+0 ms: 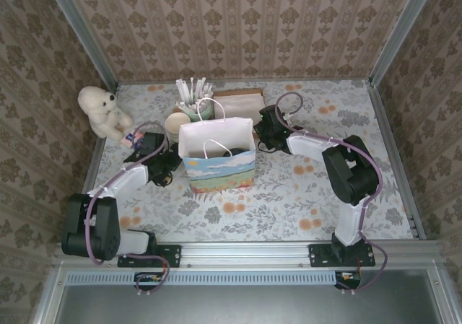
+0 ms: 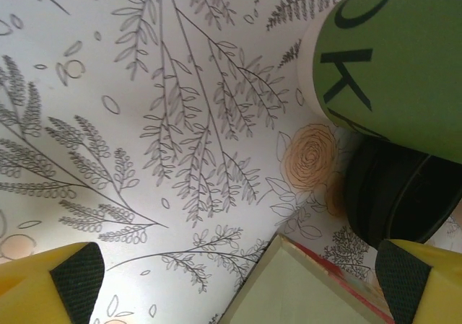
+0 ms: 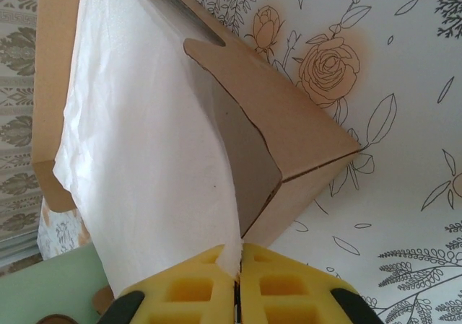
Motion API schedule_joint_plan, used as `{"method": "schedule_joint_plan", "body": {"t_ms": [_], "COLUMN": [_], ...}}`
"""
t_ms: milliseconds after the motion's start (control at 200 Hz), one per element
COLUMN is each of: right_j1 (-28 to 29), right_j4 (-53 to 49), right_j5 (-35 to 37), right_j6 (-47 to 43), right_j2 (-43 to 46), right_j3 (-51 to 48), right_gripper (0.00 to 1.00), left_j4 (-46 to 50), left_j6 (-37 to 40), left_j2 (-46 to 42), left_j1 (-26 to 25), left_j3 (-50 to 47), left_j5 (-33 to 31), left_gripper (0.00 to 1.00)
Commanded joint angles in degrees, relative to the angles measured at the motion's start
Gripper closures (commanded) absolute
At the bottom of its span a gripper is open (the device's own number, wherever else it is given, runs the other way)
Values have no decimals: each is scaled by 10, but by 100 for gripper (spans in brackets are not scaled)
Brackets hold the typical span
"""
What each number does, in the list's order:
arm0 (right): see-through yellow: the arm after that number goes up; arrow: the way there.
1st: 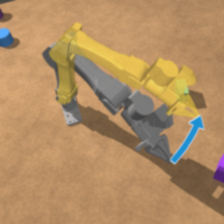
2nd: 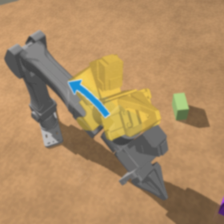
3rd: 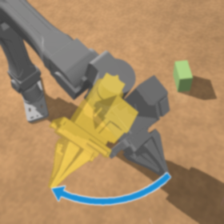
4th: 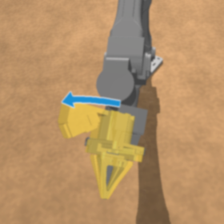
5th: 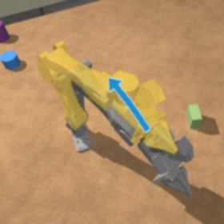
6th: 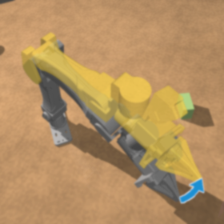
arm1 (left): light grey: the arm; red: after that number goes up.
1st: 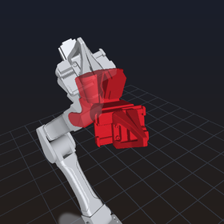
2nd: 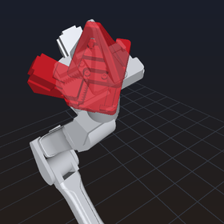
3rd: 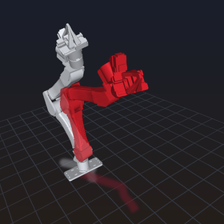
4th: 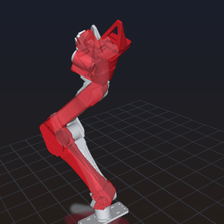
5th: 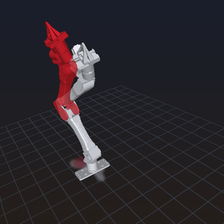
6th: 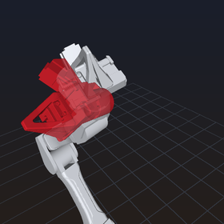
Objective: Pack the takeout coffee
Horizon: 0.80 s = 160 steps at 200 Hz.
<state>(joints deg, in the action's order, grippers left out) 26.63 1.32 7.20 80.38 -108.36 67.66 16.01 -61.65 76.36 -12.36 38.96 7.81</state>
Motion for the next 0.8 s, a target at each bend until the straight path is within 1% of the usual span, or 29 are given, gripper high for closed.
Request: {"method": "schedule_joint_plan", "body": {"t_ms": [0, 125, 255, 395, 490, 535, 595, 675, 795], "right_j1": [-3, -7, -21, -38, -58, -67, -75, -84, -102], "right_j4": [17, 11, 24, 31, 61, 80, 108, 134, 106], "right_j5": [29, 38, 29, 26, 35, 33, 24, 15, -24], "right_j6": [-37, -63, -71, -113, -151, -181, -250, -327, -398], "right_j2": [43, 62, 80, 103, 142, 165, 193, 223, 266], "right_j3": [-6, -6, -19, -17, -24, -26, -29, -33, -24], "right_gripper": [92, 95, 100, 100, 100, 100, 100, 100, 100], "left_j4": [-3, -3, -9, -4, -15, -25, -22, -20, -41], "left_j6": [16, 12, -7, -23, -43, -49, -50, -63, -72], "left_j2": [8, 13, 0, -2, -11, -15, -14, -21, -41], "left_j1": [-9, -13, -21, -41, -54, -59, -63, -77, -83], "left_j3": [21, 25, 22, 28, 24, 23, 33, 35, 31], "left_j5": [10, 7, -2, -6, -3, -6, -3, -23, -35], "left_gripper": [0, 0, 0, 0, 0, 0, 0, 0, 0]}}
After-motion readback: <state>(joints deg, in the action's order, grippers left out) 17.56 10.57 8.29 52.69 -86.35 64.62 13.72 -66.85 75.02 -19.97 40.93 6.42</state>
